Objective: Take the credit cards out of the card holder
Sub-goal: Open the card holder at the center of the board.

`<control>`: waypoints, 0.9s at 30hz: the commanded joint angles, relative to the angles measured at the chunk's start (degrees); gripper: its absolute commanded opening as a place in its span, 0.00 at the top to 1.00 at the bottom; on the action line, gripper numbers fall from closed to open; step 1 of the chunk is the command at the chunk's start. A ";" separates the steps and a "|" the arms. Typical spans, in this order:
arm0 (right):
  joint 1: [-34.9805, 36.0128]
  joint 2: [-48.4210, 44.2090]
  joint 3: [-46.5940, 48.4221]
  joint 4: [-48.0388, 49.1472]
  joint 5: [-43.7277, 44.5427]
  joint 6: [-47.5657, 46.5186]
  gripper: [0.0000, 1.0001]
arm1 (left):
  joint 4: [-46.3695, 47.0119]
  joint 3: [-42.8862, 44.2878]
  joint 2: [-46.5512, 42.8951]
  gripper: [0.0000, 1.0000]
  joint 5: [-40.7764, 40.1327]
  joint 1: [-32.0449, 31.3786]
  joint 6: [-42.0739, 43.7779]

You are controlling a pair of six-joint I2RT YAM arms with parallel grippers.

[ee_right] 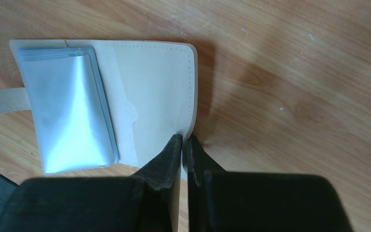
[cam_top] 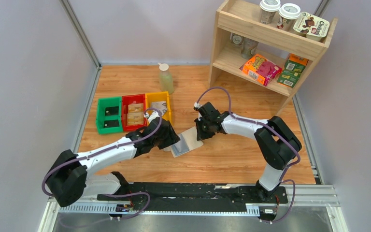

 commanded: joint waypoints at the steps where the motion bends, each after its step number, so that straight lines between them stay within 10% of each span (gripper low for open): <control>1: 0.20 -0.67 -1.20 1.15 -0.63 0.41 0.93 | 7.54 -0.42 3.26 0.41 2.17 -0.34 -2.76; 27: 0.20 -2.95 -3.66 3.70 -3.35 1.37 0.90 | 12.21 6.35 14.60 0.41 2.00 -2.97 2.67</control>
